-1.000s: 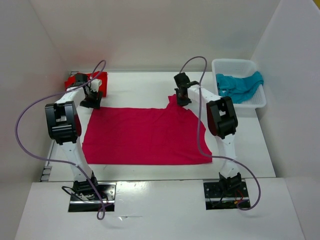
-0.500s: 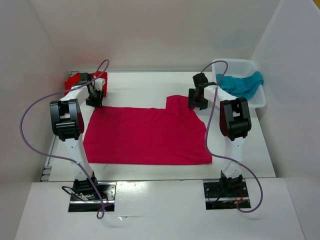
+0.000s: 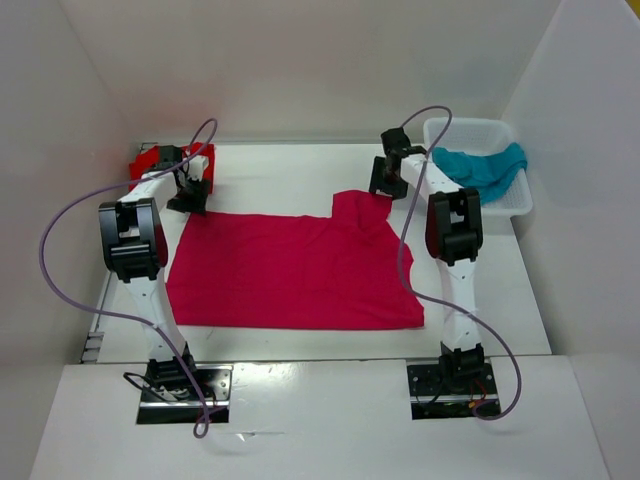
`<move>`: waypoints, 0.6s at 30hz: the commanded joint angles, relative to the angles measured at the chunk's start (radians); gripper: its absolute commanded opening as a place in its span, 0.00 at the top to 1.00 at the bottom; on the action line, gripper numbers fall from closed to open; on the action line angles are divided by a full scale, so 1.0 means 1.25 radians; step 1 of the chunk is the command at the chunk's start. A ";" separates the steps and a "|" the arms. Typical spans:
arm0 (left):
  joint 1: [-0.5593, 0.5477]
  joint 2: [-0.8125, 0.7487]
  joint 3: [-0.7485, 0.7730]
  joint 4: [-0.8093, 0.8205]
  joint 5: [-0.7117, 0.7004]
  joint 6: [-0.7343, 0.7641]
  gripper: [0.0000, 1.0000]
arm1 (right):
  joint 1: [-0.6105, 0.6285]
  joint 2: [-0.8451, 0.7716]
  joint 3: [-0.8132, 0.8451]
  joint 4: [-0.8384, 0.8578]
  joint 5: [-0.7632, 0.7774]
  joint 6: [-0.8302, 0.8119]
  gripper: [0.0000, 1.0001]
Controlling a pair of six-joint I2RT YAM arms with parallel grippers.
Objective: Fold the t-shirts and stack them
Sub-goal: Grap the side of the flattened tshirt furthest away from the robot with both arms
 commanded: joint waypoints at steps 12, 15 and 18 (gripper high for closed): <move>-0.004 -0.014 -0.030 -0.048 0.059 0.028 0.89 | -0.006 -0.029 -0.057 -0.065 0.052 0.029 0.43; -0.004 -0.022 -0.037 -0.048 0.059 0.028 0.98 | -0.006 -0.057 -0.073 -0.057 0.076 0.029 0.35; -0.011 -0.031 -0.046 -0.041 0.059 0.028 1.00 | -0.006 -0.066 -0.073 -0.057 0.125 0.037 0.29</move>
